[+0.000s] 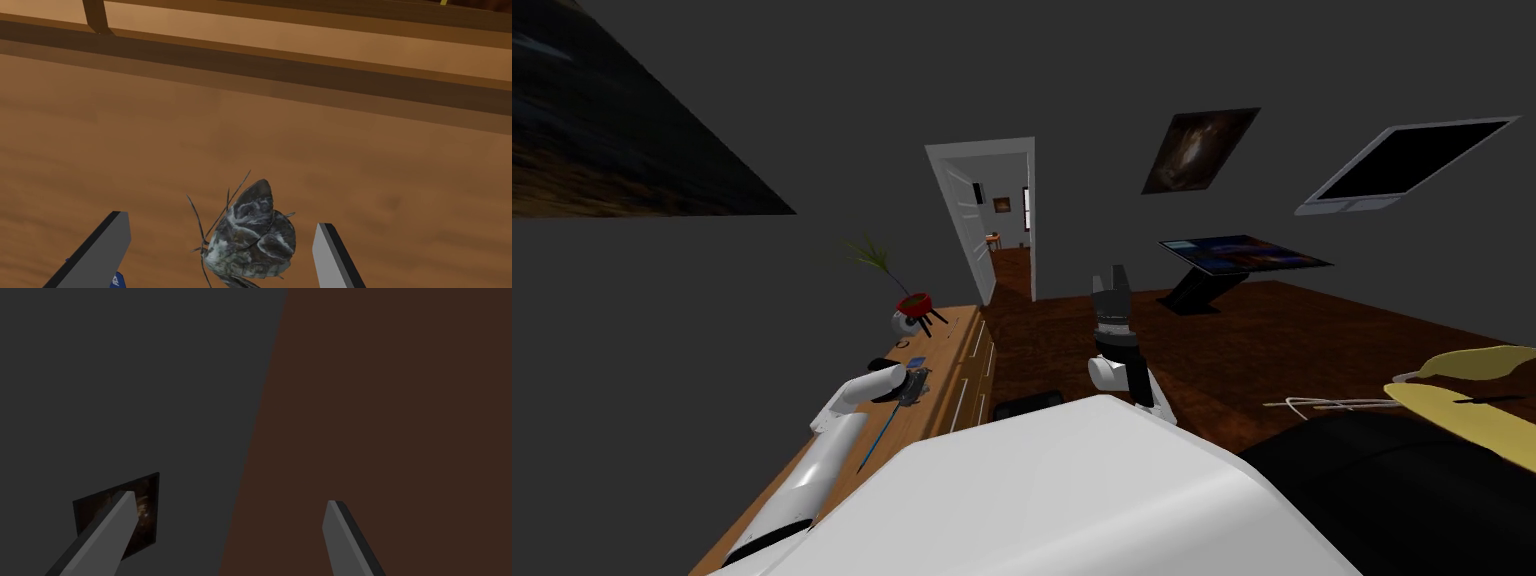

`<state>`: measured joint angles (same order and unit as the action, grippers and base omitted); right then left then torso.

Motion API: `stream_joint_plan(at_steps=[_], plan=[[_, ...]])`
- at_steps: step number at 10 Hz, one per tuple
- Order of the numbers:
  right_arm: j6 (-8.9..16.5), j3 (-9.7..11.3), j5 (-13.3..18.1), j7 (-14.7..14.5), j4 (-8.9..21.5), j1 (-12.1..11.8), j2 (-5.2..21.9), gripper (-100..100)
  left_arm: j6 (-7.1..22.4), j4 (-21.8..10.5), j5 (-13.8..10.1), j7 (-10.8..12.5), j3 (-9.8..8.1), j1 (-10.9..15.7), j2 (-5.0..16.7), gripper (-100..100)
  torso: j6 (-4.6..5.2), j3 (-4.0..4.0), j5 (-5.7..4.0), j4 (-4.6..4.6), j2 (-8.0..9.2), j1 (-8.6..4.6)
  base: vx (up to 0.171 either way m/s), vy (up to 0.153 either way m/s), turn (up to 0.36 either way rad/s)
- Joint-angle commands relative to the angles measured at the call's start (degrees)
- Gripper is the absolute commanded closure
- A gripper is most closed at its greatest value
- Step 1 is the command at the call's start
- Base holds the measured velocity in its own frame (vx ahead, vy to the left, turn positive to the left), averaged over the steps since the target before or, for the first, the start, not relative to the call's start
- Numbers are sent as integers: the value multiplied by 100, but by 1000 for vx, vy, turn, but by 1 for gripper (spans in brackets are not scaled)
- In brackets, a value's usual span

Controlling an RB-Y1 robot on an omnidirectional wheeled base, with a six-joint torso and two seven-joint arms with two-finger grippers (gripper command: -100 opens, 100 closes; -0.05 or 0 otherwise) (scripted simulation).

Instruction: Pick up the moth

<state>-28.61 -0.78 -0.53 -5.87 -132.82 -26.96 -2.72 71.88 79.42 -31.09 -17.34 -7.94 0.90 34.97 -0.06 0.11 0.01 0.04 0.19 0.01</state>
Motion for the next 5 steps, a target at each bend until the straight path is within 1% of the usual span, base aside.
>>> stream_joint_plan(at_steps=[1,2,3,5], plan=[[0,0,0,0,0,0,0,0,-111,-190,4,1,-42,30,3,-100,0,0,0,0,0,0,-55,6,-136],[0,0,0,0,0,0,0,0,-71,-136,-3,-8,-27,25,5,-100,0,0,1,0,0,2,-24,5,-27],[0,0,0,0,0,-1,0,0,-88,-151,-4,-11,-30,28,5,100,-3,-5,3,-3,-9,5,-6,0,11],[0,0,0,0,0,-1,0,0,-87,-148,-4,-12,-31,27,6,100,0,-15,4,-7,-25,6,0,0,0]])
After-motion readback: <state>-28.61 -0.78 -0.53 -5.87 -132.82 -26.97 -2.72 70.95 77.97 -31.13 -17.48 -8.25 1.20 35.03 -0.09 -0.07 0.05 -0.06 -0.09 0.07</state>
